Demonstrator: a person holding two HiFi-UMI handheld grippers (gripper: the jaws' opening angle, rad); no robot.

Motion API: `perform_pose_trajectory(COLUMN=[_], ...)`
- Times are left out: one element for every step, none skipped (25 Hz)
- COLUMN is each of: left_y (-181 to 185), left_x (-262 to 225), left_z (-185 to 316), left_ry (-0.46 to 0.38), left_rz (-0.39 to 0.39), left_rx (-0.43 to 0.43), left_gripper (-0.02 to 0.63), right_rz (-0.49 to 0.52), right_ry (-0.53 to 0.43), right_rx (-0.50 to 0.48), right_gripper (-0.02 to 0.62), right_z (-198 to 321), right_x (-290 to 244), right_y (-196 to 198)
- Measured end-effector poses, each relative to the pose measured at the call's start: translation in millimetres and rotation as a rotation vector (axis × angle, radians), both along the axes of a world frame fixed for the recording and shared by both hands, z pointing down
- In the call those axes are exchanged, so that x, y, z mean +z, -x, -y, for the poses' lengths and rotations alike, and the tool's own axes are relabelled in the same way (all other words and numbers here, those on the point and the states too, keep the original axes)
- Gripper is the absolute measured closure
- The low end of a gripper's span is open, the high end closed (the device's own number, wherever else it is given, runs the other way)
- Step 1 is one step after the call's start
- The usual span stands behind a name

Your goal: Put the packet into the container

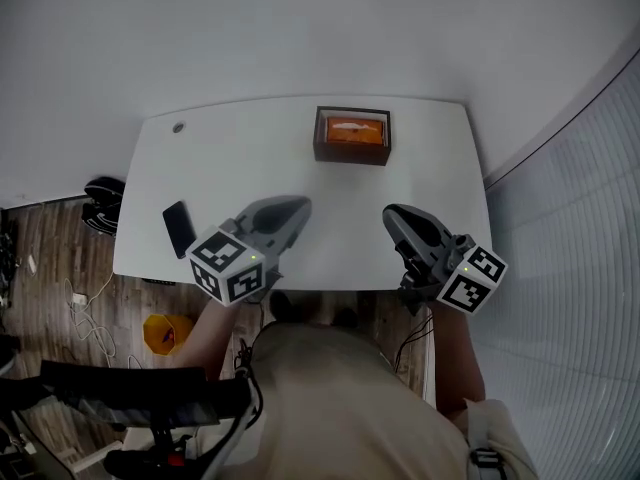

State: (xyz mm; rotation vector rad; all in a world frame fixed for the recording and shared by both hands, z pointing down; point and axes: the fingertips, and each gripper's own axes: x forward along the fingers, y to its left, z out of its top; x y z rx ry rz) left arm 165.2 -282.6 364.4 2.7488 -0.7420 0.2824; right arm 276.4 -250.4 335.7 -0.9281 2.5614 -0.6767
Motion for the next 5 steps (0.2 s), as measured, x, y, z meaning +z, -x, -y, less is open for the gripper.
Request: perform_pose_trajectory(left_y=[-5, -9, -12, -15, -17], left_x=[1, 2, 3, 3, 3], left_z=[-1, -1, -1, 0, 2], left_ry=[0.001, 0.001, -0.001, -0.003, -0.005], left_rz=[0.003, 0.006, 0.009, 0.012, 0.016], left_rx=[-0.002, -0.005, -0.009, -0.014, -0.019], left_gripper=[0.594, 0.594, 0.594, 0.594, 0.594], right_rz=[0.0, 0.0, 0.002, 0.004, 0.007], right_ry=[-0.001, -0.004, -0.007, -0.011, -0.015], right_rx=[-0.005, -0.009, -0.014, -0.02, -0.025], right_gripper=[0.58, 0.58, 0.58, 0.58, 0.58], right_z=[-1, 0, 1, 3, 5], right_x=[1, 1, 1, 1, 1], right_y=[-4, -8, -12, -15, -17])
